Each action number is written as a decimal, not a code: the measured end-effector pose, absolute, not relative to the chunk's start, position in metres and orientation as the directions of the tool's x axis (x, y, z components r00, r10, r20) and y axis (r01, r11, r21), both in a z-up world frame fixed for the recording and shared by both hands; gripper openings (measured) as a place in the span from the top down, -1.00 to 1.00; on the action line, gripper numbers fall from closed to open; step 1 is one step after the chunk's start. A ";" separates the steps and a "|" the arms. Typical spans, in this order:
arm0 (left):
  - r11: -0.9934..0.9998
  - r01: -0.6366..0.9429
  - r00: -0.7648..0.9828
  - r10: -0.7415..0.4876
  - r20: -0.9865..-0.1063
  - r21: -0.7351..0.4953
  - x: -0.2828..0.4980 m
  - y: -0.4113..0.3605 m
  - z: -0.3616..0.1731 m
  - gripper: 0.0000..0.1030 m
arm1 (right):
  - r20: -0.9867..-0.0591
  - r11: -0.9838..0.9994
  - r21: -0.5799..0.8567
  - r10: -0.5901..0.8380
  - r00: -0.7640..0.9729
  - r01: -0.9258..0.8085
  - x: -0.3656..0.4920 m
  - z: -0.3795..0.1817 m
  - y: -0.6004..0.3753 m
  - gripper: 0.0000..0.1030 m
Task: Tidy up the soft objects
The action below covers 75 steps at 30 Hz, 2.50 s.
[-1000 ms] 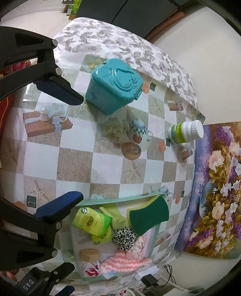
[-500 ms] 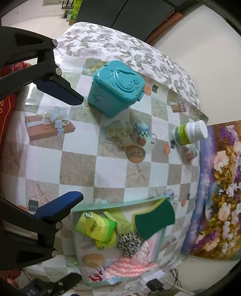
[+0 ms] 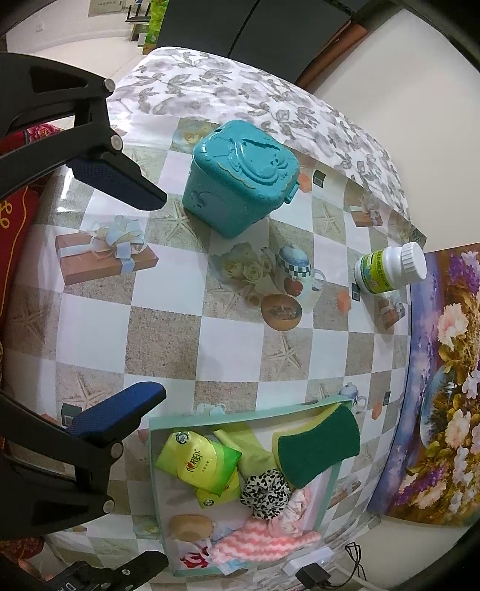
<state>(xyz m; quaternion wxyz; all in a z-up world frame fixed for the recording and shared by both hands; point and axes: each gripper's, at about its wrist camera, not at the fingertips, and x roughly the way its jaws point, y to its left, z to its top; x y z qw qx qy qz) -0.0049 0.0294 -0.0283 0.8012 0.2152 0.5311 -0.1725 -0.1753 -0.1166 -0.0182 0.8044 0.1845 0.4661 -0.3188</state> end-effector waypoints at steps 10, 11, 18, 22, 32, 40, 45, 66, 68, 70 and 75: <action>0.838 0.522 0.367 -0.055 -0.928 0.157 -0.006 0.027 -0.028 -0.83 | -0.877 0.726 -0.011 -0.338 0.342 0.688 -0.175 -0.023 -0.120 -1.00; 0.838 0.523 0.367 -0.058 -0.929 0.154 -0.006 0.027 -0.027 -0.83 | -0.878 0.726 -0.013 -0.337 0.339 0.688 -0.175 -0.023 -0.120 -1.00; 0.839 0.525 0.361 -0.070 -0.930 0.141 -0.006 0.027 -0.025 -0.83 | -0.886 0.725 -0.022 -0.333 0.323 0.688 -0.173 -0.027 -0.119 -1.00; 0.837 0.530 0.356 -0.077 -0.931 0.133 -0.007 0.026 -0.025 -0.83 | -0.885 0.725 -0.027 -0.337 0.321 0.688 -0.173 -0.027 -0.120 -1.00; 0.840 0.526 0.353 -0.072 -0.933 0.134 -0.006 0.026 -0.026 -0.83 | -0.891 0.721 -0.028 -0.332 0.309 0.692 -0.173 -0.030 -0.120 -1.00; 0.840 0.526 0.353 -0.070 -0.933 0.136 -0.006 0.026 -0.026 -0.83 | -0.890 0.720 -0.031 -0.336 0.308 0.694 -0.172 -0.029 -0.119 -1.00; 0.840 0.525 0.353 -0.071 -0.933 0.135 -0.006 0.026 -0.026 -0.83 | -0.891 0.720 -0.032 -0.335 0.307 0.693 -0.172 -0.030 -0.119 -1.00; 0.847 0.516 0.350 -0.069 -0.934 0.131 -0.005 0.028 -0.026 -0.83 | -0.891 0.721 -0.033 -0.335 0.307 0.693 -0.172 -0.031 -0.119 -1.00; 0.847 0.516 0.350 -0.071 -0.934 0.129 -0.005 0.028 -0.026 -0.83 | -0.891 0.721 -0.033 -0.335 0.306 0.692 -0.172 -0.031 -0.120 -1.00; 0.847 0.516 0.349 -0.070 -0.934 0.129 -0.005 0.028 -0.026 -0.83 | -0.891 0.721 -0.033 -0.335 0.306 0.692 -0.172 -0.031 -0.119 -1.00; 0.847 0.516 0.349 -0.072 -0.934 0.128 -0.005 0.028 -0.027 -0.83 | -0.891 0.720 -0.033 -0.335 0.306 0.693 -0.172 -0.031 -0.119 -1.00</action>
